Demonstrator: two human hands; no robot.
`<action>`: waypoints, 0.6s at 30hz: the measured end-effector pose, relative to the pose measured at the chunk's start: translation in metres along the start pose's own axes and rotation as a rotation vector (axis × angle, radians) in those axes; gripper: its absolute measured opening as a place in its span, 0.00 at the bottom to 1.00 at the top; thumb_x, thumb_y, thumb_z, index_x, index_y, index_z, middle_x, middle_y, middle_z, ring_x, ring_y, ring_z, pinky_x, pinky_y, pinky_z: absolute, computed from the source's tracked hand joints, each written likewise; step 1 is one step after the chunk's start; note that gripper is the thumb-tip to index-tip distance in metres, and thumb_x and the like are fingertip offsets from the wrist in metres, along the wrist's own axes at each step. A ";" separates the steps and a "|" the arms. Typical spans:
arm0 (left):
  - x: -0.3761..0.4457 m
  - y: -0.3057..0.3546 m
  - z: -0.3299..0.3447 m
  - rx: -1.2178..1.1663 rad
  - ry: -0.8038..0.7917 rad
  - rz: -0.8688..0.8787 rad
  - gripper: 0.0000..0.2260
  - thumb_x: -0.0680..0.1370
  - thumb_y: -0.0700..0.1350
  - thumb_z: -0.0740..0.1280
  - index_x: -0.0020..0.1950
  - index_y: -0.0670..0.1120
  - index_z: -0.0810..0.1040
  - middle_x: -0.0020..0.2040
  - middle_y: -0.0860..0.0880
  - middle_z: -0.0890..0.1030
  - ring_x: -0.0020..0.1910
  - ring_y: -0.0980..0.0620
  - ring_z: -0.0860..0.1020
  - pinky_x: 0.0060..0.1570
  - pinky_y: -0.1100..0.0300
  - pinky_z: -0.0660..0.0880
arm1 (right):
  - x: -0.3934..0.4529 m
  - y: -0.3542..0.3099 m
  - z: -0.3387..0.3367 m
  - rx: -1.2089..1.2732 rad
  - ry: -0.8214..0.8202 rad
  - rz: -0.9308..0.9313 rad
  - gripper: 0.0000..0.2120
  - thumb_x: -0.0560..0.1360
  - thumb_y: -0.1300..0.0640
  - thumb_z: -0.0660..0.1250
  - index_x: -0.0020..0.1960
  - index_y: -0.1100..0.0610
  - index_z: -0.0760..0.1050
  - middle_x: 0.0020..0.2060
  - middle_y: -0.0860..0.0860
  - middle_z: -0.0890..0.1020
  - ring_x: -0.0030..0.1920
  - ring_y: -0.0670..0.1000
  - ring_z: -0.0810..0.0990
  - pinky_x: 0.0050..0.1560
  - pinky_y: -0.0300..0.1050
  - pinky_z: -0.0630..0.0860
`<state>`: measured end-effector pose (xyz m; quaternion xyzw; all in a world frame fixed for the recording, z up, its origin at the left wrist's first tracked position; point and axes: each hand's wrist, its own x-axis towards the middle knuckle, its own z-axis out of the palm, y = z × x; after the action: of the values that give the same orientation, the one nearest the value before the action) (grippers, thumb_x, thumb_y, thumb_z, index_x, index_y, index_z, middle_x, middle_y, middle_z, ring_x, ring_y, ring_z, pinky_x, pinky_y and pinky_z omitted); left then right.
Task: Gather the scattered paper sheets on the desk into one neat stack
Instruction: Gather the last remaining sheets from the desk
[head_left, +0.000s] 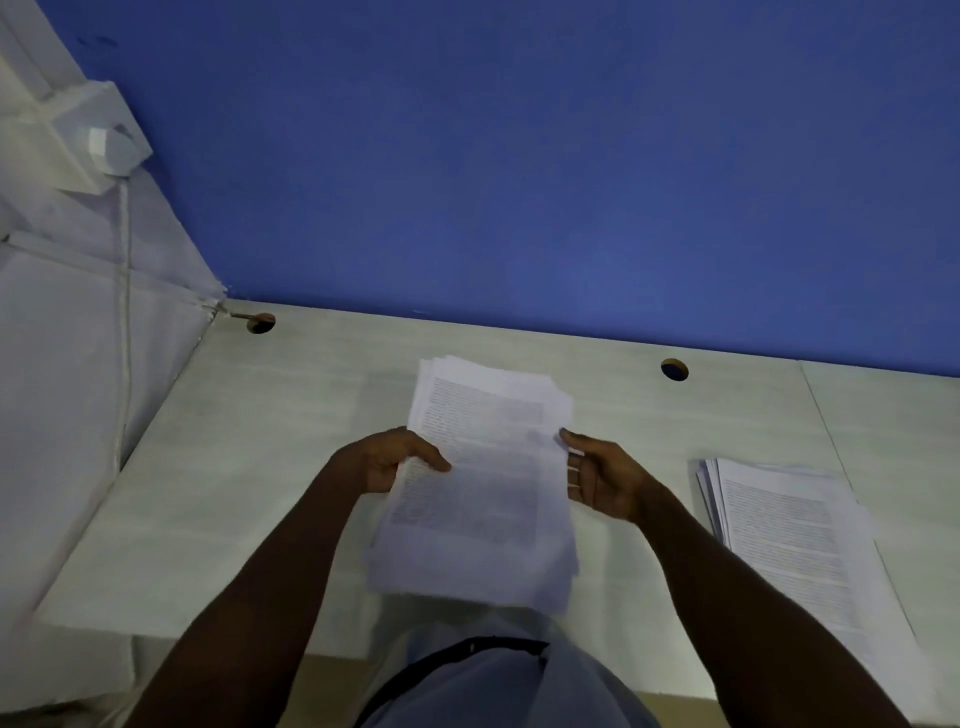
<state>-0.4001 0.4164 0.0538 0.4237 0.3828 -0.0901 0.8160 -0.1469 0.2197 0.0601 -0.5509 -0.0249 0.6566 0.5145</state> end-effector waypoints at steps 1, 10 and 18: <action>0.001 0.005 0.004 0.070 -0.058 -0.028 0.23 0.72 0.29 0.71 0.67 0.36 0.77 0.65 0.37 0.79 0.63 0.36 0.78 0.60 0.48 0.78 | 0.002 -0.009 0.008 -0.010 -0.026 -0.016 0.20 0.79 0.54 0.69 0.69 0.61 0.79 0.63 0.58 0.83 0.58 0.58 0.84 0.59 0.52 0.80; 0.026 0.003 0.007 -0.231 0.031 0.215 0.24 0.75 0.37 0.72 0.71 0.41 0.74 0.66 0.38 0.79 0.63 0.36 0.78 0.60 0.43 0.78 | -0.001 -0.030 0.027 -0.071 -0.065 0.030 0.16 0.79 0.58 0.70 0.66 0.59 0.80 0.61 0.59 0.84 0.57 0.60 0.85 0.59 0.57 0.82; 0.057 -0.026 0.036 -0.530 0.230 0.279 0.21 0.76 0.35 0.71 0.69 0.39 0.76 0.65 0.37 0.80 0.64 0.35 0.78 0.65 0.37 0.73 | -0.008 0.009 0.006 -0.238 0.063 -0.037 0.20 0.73 0.62 0.76 0.65 0.59 0.80 0.59 0.59 0.85 0.59 0.62 0.84 0.59 0.59 0.81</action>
<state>-0.3534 0.3831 0.0098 0.2524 0.4211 0.1740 0.8537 -0.1582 0.2132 0.0625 -0.6280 -0.0968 0.6217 0.4579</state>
